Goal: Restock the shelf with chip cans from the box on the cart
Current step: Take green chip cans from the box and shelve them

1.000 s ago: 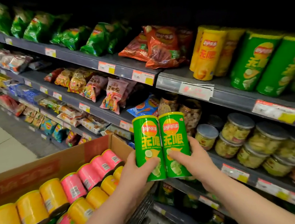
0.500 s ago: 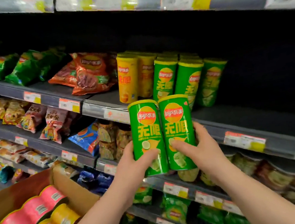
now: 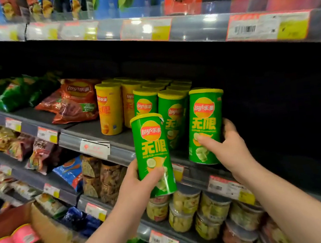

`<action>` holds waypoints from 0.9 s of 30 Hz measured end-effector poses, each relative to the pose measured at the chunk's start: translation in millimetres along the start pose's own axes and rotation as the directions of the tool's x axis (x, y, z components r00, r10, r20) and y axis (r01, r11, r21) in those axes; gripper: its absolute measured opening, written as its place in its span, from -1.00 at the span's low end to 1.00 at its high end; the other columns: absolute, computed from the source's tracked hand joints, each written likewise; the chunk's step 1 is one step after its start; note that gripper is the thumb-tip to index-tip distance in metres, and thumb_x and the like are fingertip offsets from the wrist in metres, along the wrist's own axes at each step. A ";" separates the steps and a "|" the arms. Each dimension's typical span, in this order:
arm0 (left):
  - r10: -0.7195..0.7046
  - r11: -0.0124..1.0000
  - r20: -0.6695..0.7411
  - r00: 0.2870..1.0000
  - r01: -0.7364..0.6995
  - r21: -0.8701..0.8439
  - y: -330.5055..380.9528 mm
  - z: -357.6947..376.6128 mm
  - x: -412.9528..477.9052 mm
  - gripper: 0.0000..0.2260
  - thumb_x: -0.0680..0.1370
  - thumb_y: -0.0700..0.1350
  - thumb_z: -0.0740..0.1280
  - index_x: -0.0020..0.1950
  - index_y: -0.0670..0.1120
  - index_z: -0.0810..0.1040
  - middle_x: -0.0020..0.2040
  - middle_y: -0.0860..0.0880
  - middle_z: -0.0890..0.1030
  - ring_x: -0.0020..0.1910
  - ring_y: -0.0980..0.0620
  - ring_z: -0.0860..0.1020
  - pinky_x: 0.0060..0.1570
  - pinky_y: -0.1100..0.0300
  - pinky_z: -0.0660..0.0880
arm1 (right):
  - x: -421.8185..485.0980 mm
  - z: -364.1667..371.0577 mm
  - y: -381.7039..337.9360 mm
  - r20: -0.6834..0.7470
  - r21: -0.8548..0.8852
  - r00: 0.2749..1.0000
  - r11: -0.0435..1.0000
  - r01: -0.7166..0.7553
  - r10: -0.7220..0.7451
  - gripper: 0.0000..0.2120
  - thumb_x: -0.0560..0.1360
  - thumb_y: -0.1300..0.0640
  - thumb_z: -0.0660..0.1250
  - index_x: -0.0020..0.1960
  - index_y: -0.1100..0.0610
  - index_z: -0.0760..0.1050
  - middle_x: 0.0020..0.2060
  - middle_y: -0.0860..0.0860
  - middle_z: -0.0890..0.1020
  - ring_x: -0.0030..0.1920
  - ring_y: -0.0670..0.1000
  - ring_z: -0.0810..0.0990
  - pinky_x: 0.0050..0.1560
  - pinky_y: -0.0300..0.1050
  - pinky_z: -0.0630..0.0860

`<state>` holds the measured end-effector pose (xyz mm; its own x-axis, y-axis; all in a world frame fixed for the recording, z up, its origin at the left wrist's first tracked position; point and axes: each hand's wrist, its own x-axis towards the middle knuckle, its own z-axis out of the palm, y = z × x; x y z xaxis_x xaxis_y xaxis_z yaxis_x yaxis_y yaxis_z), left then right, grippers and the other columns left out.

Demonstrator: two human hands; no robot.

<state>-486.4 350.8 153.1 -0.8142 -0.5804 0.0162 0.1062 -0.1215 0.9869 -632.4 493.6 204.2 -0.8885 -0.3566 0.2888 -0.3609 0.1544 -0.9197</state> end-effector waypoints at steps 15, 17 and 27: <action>0.011 1.000 0.075 0.997 -0.012 0.009 15.4 -12.6 34.8 -0.76 0.50 -0.11 0.37 0.10 0.14 0.46 0.01 0.08 0.64 -0.04 0.15 0.59 -0.21 0.29 0.41 | 44.7 11.6 21.6 -0.022 -0.081 0.989 0.986 -0.146 0.145 -0.19 0.36 0.11 0.52 0.46 0.02 0.14 0.32 0.04 0.46 0.25 0.07 0.48 0.22 -0.02 0.43; 0.009 1.000 0.097 0.995 -0.011 0.010 15.2 -15.5 40.5 -0.76 0.50 -0.10 0.38 0.09 0.15 0.47 0.03 0.06 0.64 0.00 0.09 0.60 -0.17 0.24 0.44 | 49.5 12.2 21.0 -0.025 -0.094 0.988 0.984 -0.151 0.150 -0.22 0.37 0.11 0.52 0.45 0.03 0.16 0.31 0.04 0.47 0.22 0.06 0.49 0.18 -0.05 0.43; -0.001 1.000 0.154 0.988 0.005 -0.021 12.2 -23.9 53.4 -0.69 0.44 -0.03 0.47 0.12 0.13 0.48 -0.01 0.07 0.67 -0.09 0.15 0.64 -0.22 0.32 0.46 | 69.8 20.3 23.3 -0.029 -0.015 0.994 0.994 -0.108 0.107 -0.36 0.40 0.29 0.46 0.39 0.09 0.26 0.09 0.00 0.51 0.06 -0.02 0.50 0.07 -0.08 0.42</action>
<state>-514.9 299.1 162.1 -0.8923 -0.4497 0.0394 0.1144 -0.1408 0.9834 -697.1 453.6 197.5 -0.9298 -0.3114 0.1960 -0.2673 0.2057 -0.9414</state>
